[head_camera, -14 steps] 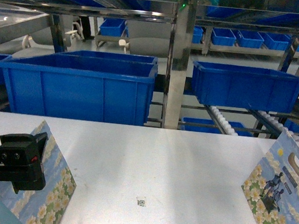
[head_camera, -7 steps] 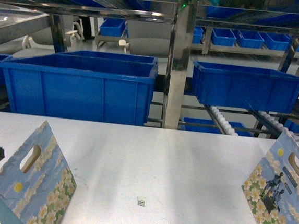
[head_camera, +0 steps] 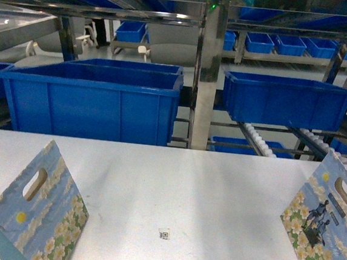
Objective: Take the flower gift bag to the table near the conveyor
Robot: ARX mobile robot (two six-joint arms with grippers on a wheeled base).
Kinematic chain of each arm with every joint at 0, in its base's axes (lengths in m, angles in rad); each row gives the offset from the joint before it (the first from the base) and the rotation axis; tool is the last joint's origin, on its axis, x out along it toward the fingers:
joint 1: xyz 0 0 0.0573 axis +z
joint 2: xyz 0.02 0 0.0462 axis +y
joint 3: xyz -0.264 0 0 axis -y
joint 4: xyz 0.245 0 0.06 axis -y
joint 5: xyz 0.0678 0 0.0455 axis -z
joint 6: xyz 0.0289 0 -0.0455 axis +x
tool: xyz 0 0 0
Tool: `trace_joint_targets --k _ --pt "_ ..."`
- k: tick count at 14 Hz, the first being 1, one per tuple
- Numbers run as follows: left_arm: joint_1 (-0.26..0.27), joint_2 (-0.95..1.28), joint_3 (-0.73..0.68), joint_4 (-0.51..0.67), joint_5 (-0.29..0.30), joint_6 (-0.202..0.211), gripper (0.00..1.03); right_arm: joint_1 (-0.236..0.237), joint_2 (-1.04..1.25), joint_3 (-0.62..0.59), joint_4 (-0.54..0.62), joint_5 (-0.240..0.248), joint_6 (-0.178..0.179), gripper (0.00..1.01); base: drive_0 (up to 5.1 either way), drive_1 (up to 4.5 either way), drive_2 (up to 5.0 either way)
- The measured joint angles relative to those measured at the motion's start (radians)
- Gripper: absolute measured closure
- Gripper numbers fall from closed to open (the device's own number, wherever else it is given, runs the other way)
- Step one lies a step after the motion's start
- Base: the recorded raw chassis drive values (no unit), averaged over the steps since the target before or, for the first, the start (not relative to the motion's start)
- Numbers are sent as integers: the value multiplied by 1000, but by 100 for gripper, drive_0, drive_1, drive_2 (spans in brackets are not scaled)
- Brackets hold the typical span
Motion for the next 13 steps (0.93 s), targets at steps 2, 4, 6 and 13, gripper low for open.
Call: trace_joint_targets --k 2,4,6,13 --pt "3 5 -41 195 -12 20 14 -28 -18 -61 184 -146 -49 19 0 0 0" --pt "62 -114 -50 255 27 24 41 22 -86 -92 153 -151 -80 47 0 0 0" --pt "105 -195 -50 167 69 24 68 136 -156 -106 105 -38 -90 74 0 0 0" --pt "224 -405 -50 -32 196 27 101 145 -307 -133 -3 -24 -96 99 0 0 0"
